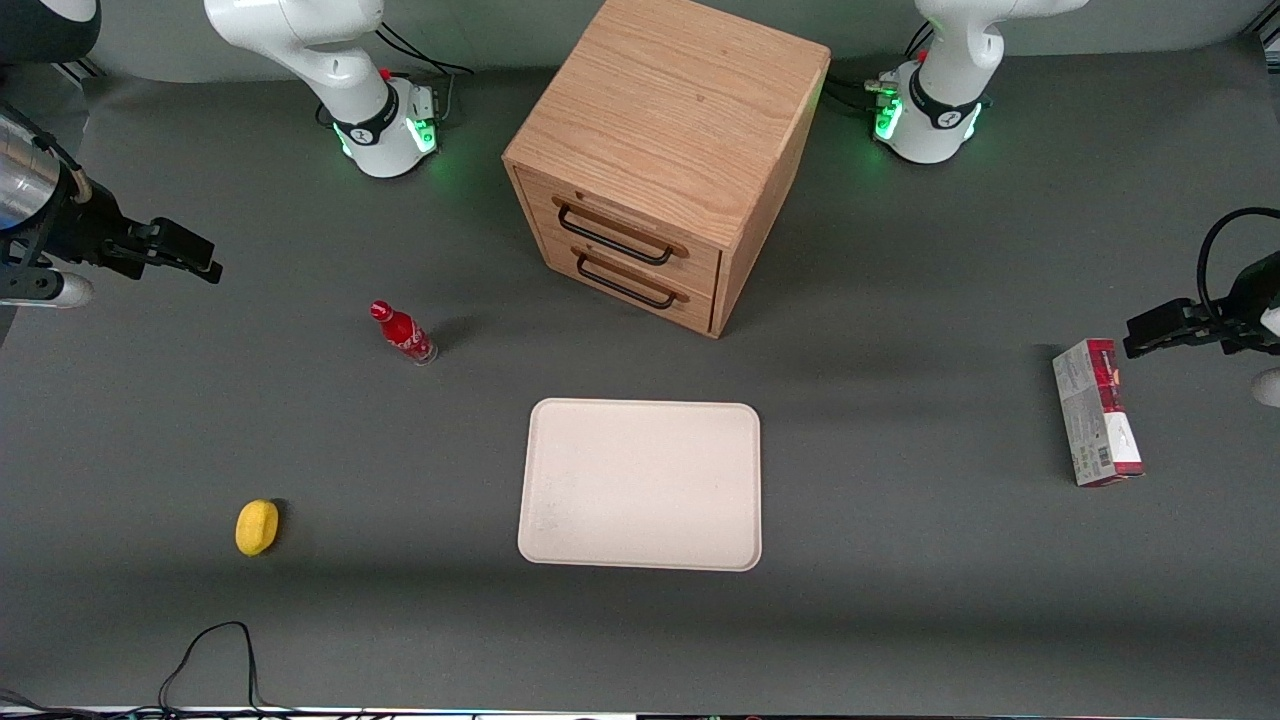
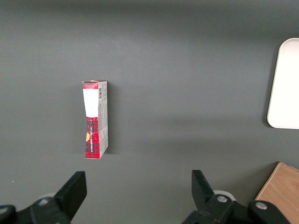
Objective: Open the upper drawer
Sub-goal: 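Move the right gripper toward the wooden cabinet's upper drawer handle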
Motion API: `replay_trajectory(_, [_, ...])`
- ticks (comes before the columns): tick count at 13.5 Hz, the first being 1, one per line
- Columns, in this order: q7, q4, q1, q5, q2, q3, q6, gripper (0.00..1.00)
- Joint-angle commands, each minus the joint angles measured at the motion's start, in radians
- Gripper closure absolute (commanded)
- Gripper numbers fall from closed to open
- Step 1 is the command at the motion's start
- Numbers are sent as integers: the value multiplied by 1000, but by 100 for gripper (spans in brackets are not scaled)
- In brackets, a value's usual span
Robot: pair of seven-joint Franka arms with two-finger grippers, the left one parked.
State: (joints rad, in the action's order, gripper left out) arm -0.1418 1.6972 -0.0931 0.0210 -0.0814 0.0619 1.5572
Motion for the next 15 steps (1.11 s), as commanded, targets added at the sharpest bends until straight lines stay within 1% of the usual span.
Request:
replay_trajectory(1, [-2, -2, -7, 0, -1, 4, 7, 0])
replay_trajectory(3, [-7, -48, -7, 2, 35, 3, 6, 0])
replay_trajectory(5, [7, -153, -8, 5, 116, -20, -14, 0])
replay_trajectory(7, [62, -217, -4, 14, 184, -83, -60, 0])
replay_trajectory(9, [190, -241, -7, 34, 195, -149, -68, 0])
replay_trajectory(10, [268, -241, -7, 34, 195, -196, -69, 0])
replay_trajectory(12, [388, -243, -7, 36, 203, -258, -69, 0])
replay_trajectory(15, [418, -237, -8, 25, 212, -396, -71, 0])
